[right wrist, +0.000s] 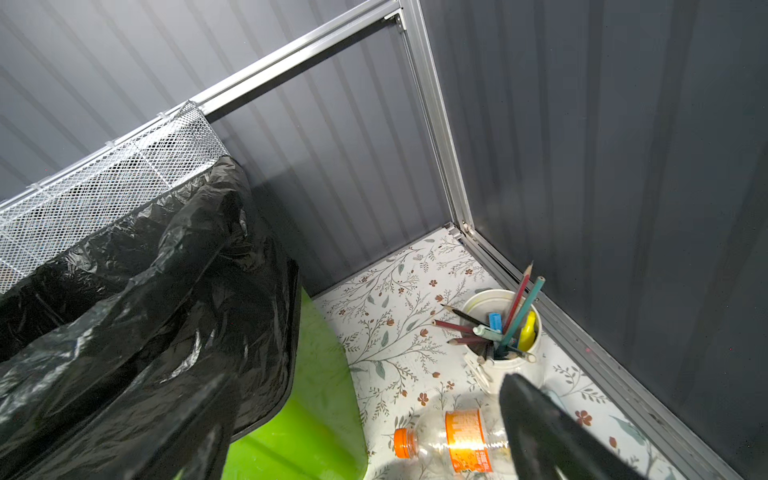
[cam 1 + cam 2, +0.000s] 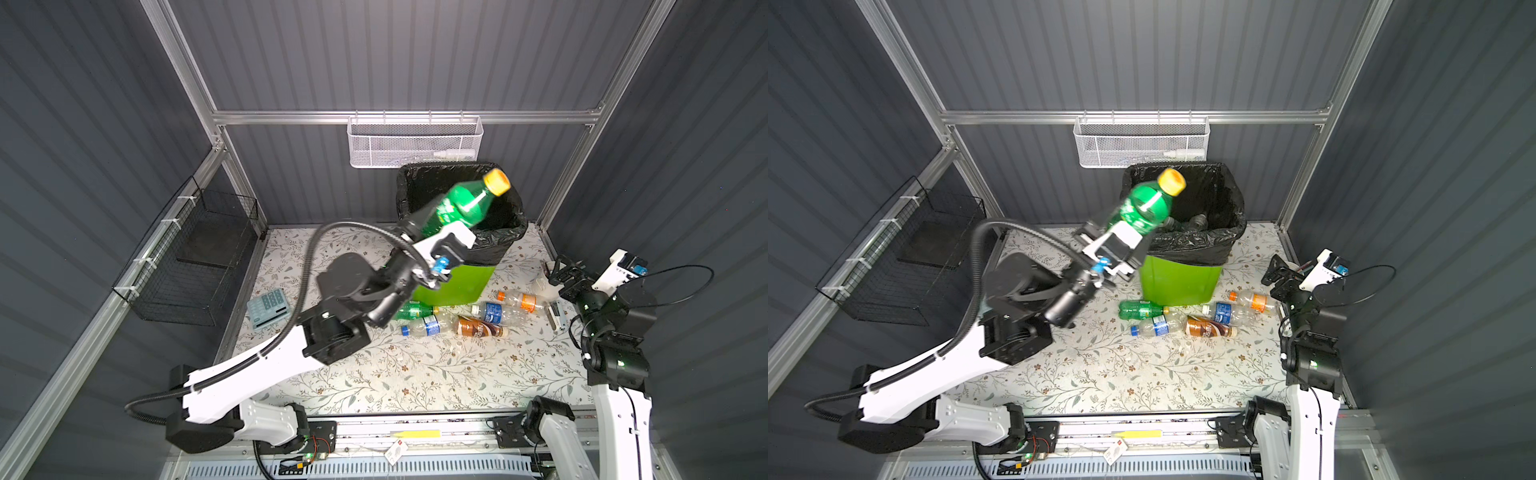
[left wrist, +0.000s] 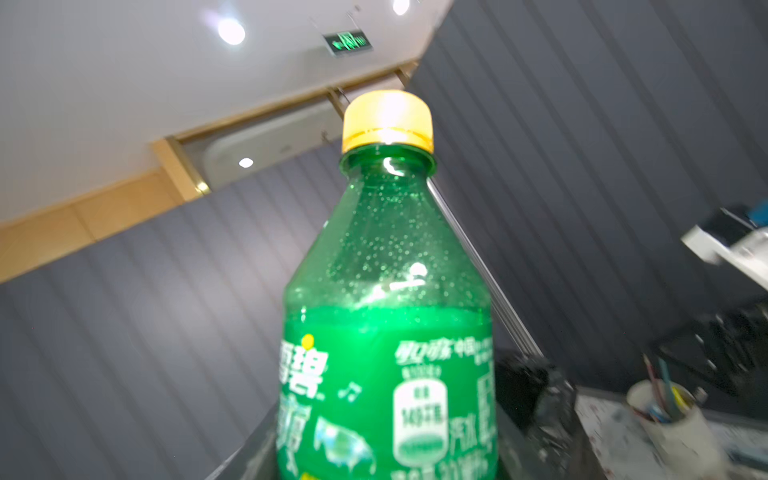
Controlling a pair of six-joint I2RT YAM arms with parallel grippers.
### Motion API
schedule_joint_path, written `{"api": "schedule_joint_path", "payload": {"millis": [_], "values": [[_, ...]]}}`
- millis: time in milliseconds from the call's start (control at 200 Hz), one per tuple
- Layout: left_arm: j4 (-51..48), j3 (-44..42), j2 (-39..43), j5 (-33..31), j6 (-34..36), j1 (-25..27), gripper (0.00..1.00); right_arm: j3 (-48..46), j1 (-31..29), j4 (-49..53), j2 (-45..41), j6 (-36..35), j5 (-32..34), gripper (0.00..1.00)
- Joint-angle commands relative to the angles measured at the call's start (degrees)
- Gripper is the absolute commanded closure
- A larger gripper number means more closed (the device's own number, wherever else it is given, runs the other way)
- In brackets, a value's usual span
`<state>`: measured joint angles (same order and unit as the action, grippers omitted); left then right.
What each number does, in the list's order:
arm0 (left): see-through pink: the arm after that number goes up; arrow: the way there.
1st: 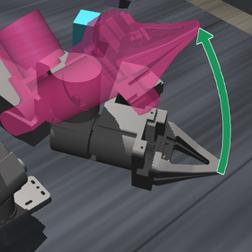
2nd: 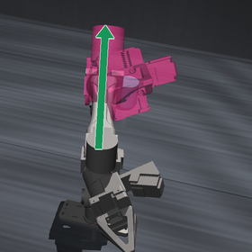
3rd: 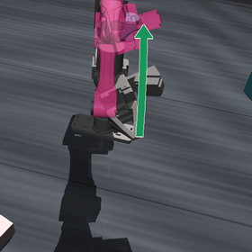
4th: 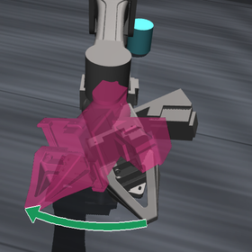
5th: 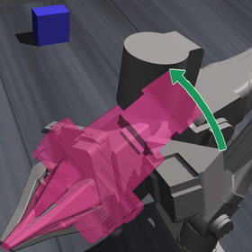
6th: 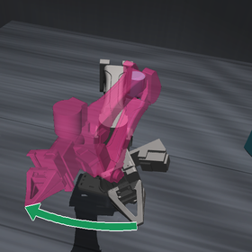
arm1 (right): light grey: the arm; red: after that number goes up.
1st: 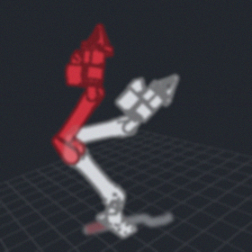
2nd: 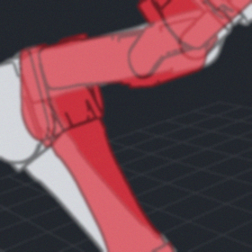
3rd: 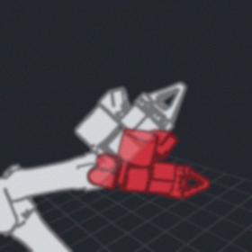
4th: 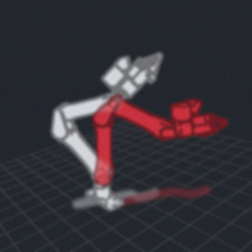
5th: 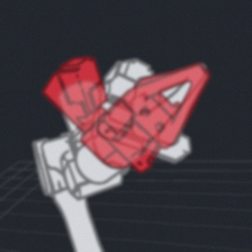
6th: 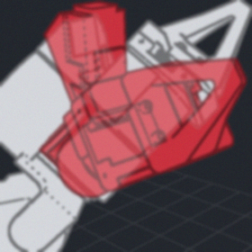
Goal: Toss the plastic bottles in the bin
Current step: 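Close the left gripper on the green bottle and lift it over the bin, then open the left gripper to drop the green bottle into the bin, then lower the right gripper onto the clear blue-cap bottle while the left arm withdraws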
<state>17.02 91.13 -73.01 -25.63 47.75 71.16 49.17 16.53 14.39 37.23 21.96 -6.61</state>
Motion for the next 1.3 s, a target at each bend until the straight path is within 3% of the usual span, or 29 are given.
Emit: {"api": "schedule_joint_path", "payload": {"millis": [0, 130, 190, 260, 345, 395, 450, 605, 750, 931, 1161, 1291], "values": [[9.7, -0.3, 1.5, 2.7, 1.9, -0.5, 0.47, -0.3, 0.2, -1.6, -0.3, 0.6, -1.3, 0.01], [12.7, 0.5, -0.5, 6.4, -5.4, -6.4, 0.47, -0.2, 0.2, -1.2, -0.7, 0.5, -1.7, 0.01], [8.7, 3.5, -4.5, 8.4, -14.3, -12.9, 0.45, -0.2, 0.2, -1.3, -0.7, 0.8, -2.7, 0.01], [-2.1, 11.0, -12.3, 15.5, -27.8, -21.5, 0.41, -0.3, 0.2, -1.4, -0.5, 1.4, -4.8, 0.01], [-20.4, 26.7, -26.1, 20.6, -34.7, -25.5, 0.31, -0.5, 0.2, -0.9, -0.6, 1.8, -6.4, 0.01], [-30.5, 36.0, -32.8, 23.6, -35.7, -25.6, 0.19, -0.5, 0.2, -0.4, -1.2, 1.4, -6.5, 0.01], [-33.3, 40.2, -35.2, 26.6, -36.7, -25.5, 0.01, -0.5, 0.2, 0.6, -2.3, 0.1, -5.5, 0.01], [-17.9, 27.1, -25.7, 23.0, -36.8, -25.5, 0.0, -0.3, 0.2, 3.5, -3.9, -2.2, -1.8, 0.01], [-15.0, 21.1, -18.9, 16.4, -34.6, -25.5, 0.0, -1.2, 0.2, 2.6, -3.5, -0.5, -2.3, 0.01], [-6.3, 7.4, -9.7, 10.1, -33.0, -25.5, 0.0, -1.7, 0.2, 0.9, -2.7, 1.0, -3.7, 0.01], [-9.7, -0.9, -5.0, -3.5, -32.7, -25.7, 0.0, -3.2, 0.0, -1.0, -1.8, -0.2, -11.3, 0.01], [-13.4, -5.7, -2.9, -7.4, -36.3, -27.9, 0.0, -3.4, -1.7, -0.5, -1.5, -3.2, -12.0, 0.01]]}}
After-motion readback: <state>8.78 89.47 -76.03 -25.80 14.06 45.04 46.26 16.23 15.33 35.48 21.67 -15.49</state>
